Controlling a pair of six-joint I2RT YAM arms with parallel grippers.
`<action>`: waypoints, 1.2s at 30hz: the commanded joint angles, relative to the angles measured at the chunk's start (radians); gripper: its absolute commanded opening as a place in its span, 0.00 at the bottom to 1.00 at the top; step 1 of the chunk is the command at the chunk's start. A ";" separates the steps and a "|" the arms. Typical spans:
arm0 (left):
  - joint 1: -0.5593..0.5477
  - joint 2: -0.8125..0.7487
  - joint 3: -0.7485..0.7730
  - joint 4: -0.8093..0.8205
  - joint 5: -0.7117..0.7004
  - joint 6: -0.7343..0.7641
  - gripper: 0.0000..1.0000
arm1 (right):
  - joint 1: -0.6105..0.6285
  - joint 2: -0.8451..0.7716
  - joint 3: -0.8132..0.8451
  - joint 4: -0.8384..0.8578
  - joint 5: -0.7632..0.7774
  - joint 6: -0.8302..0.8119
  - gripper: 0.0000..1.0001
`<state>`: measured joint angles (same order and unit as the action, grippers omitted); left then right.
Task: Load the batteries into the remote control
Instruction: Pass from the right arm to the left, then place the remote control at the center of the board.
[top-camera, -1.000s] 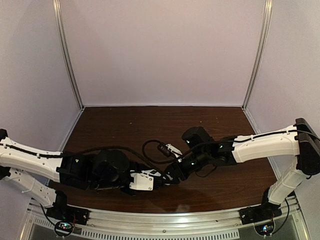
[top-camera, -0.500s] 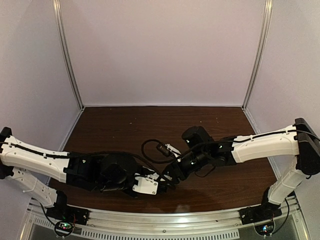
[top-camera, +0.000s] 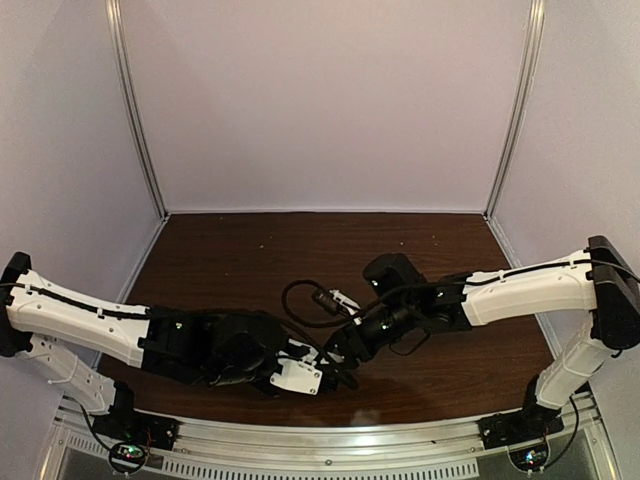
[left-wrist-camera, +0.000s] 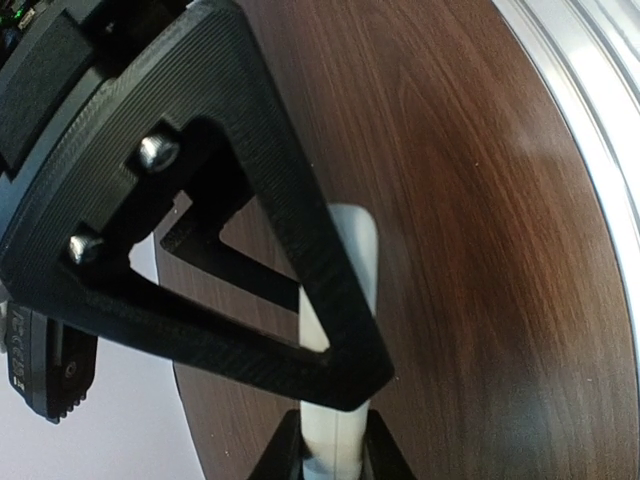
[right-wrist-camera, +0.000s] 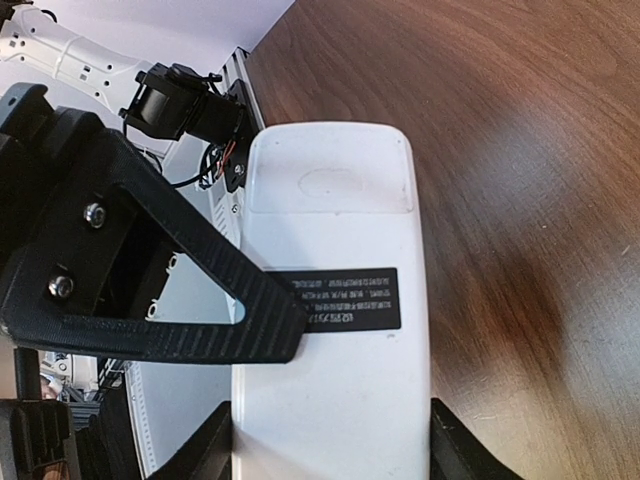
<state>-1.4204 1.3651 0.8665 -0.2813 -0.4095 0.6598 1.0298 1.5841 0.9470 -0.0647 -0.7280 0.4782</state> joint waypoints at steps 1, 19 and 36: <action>0.003 0.019 0.019 0.011 -0.016 -0.028 0.02 | -0.011 -0.013 0.020 0.034 -0.011 -0.009 0.23; 0.260 -0.080 -0.023 0.122 0.335 -0.505 0.00 | -0.384 -0.351 -0.029 -0.028 0.183 -0.033 1.00; 0.545 0.129 -0.041 0.473 0.700 -1.270 0.00 | -0.391 -0.390 -0.130 0.006 0.194 -0.039 1.00</action>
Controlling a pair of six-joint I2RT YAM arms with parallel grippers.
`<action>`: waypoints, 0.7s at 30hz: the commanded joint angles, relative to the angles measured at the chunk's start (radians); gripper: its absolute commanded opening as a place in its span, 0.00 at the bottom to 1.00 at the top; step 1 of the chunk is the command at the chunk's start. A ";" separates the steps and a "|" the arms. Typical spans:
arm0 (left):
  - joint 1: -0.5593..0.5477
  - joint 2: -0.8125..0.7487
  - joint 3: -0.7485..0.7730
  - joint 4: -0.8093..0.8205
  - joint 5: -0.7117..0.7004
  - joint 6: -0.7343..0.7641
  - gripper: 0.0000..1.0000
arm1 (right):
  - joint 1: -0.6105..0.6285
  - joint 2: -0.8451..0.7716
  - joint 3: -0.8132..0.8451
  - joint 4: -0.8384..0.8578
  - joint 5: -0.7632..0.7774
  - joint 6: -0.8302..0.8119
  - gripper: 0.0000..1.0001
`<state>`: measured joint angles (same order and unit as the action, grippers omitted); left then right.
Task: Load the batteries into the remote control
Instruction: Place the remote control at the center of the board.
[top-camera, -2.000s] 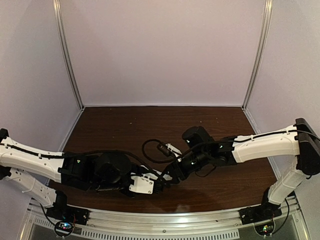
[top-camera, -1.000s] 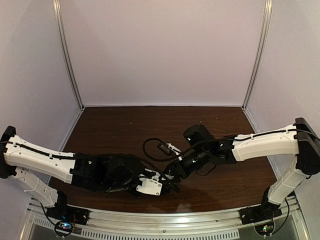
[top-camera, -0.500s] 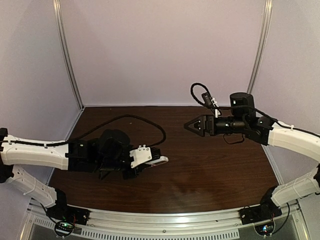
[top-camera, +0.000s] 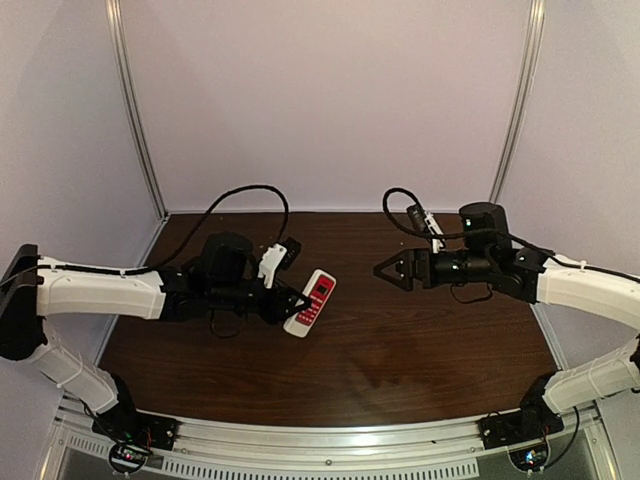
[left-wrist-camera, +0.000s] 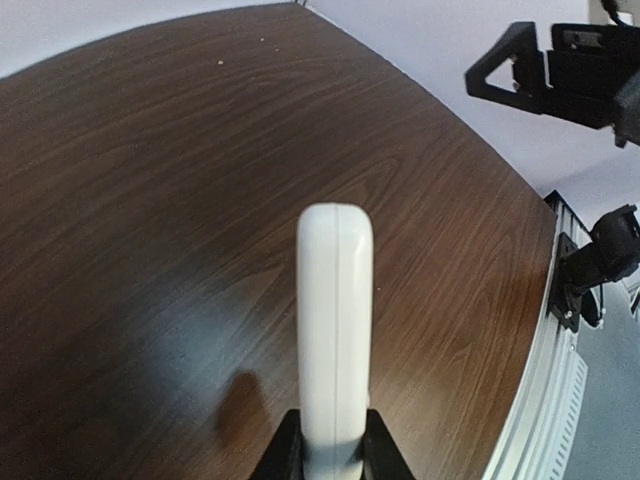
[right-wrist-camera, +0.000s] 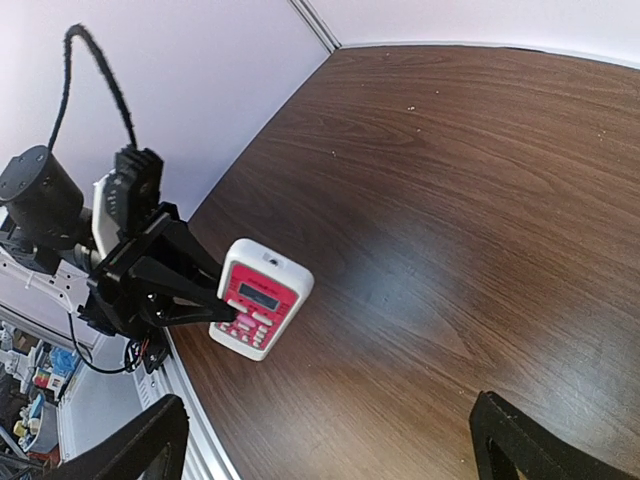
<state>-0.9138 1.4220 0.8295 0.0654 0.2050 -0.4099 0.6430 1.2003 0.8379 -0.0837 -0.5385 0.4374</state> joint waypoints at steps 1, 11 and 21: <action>0.041 0.088 -0.001 0.139 0.093 -0.212 0.00 | -0.005 -0.007 -0.025 0.027 0.005 0.001 1.00; 0.076 0.234 -0.024 0.288 0.145 -0.274 0.00 | -0.006 -0.004 -0.048 0.044 -0.006 0.004 1.00; 0.094 0.345 -0.019 0.336 0.133 -0.301 0.00 | -0.005 0.014 -0.057 0.057 -0.018 0.006 1.00</action>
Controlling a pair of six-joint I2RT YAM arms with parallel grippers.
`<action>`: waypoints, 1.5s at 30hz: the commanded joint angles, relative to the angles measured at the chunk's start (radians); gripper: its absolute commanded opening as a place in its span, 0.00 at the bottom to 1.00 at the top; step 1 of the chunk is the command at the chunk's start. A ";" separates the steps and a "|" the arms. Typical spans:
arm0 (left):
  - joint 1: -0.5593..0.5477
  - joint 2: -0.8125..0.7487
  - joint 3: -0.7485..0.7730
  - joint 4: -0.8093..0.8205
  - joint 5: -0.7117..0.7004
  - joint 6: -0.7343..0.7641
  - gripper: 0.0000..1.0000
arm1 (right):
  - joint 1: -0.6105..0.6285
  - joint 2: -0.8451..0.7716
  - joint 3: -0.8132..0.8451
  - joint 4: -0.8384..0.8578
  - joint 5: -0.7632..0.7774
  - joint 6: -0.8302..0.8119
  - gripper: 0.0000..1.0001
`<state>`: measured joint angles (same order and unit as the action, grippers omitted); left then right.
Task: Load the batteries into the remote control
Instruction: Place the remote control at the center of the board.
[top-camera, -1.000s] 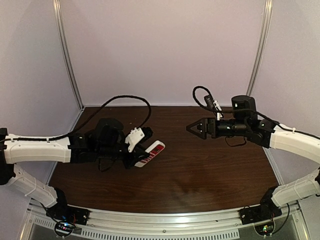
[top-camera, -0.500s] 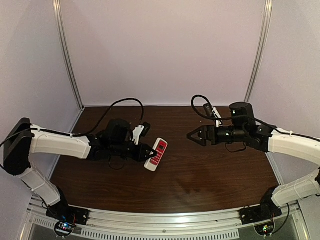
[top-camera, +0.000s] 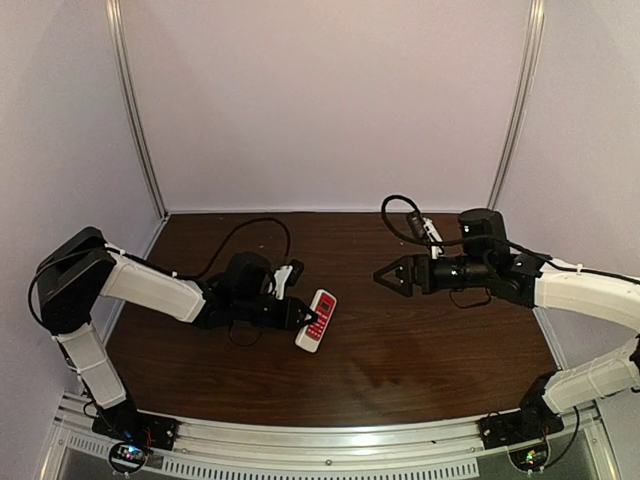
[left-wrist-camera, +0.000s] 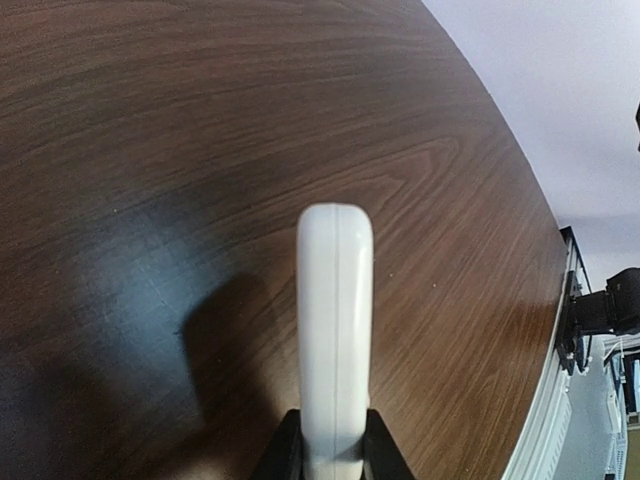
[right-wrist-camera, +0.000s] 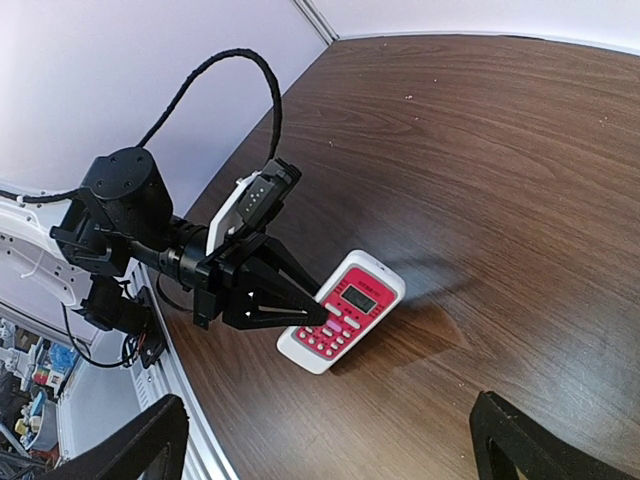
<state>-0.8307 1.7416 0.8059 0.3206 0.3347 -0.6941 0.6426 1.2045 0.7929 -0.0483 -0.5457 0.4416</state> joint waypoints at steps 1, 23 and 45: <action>0.014 0.033 0.007 0.077 0.001 -0.019 0.00 | -0.005 0.012 -0.014 0.022 -0.011 0.003 1.00; 0.064 0.136 0.012 0.019 -0.028 -0.013 0.21 | -0.004 0.035 -0.012 0.030 -0.011 -0.003 1.00; 0.068 0.047 0.054 -0.156 -0.151 0.083 0.76 | -0.004 0.038 -0.034 0.032 0.017 -0.007 1.00</action>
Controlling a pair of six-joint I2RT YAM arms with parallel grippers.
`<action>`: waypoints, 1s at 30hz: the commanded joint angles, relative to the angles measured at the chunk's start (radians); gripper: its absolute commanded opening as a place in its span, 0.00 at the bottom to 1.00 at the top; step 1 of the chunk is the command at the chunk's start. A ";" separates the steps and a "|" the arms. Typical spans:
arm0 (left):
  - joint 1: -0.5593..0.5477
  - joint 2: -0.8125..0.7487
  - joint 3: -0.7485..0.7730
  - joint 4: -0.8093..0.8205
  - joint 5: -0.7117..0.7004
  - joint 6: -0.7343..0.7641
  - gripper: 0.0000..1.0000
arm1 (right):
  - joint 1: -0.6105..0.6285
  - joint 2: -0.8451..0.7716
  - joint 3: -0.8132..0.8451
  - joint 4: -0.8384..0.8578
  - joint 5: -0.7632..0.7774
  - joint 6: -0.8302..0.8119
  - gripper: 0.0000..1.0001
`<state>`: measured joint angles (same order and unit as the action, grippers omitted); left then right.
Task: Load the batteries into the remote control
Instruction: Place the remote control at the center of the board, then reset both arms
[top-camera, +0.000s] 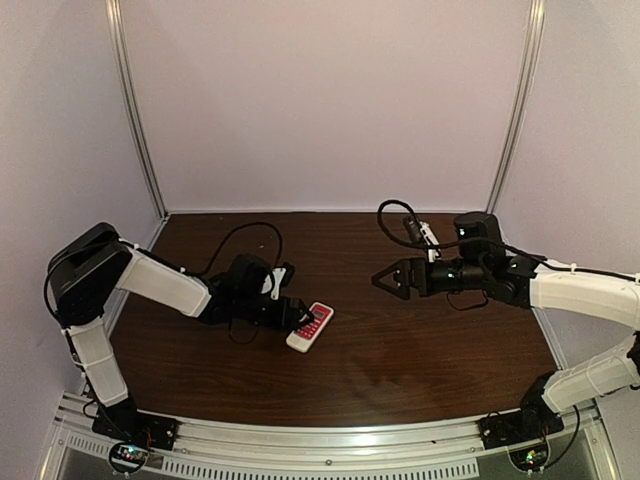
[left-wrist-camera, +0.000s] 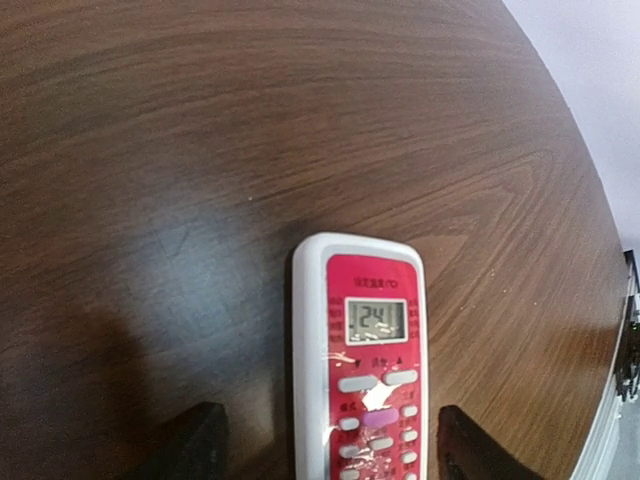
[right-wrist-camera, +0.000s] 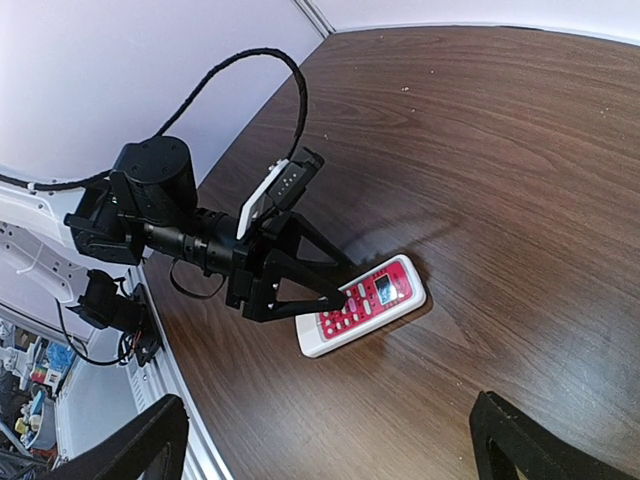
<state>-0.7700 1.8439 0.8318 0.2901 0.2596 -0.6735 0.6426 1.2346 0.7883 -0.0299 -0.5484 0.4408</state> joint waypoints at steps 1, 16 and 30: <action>0.008 -0.074 0.037 -0.151 -0.091 0.077 0.82 | -0.004 0.009 -0.035 0.015 0.025 -0.007 1.00; 0.236 -0.497 0.093 -0.496 -0.117 0.218 0.97 | -0.004 -0.014 -0.120 0.095 0.140 0.003 1.00; 0.278 -0.685 -0.212 -0.448 -0.187 0.132 0.97 | -0.004 0.046 -0.349 0.358 0.210 0.088 1.00</action>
<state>-0.4908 1.1885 0.6918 -0.2005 0.0891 -0.5064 0.6426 1.2514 0.4808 0.2157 -0.3668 0.4992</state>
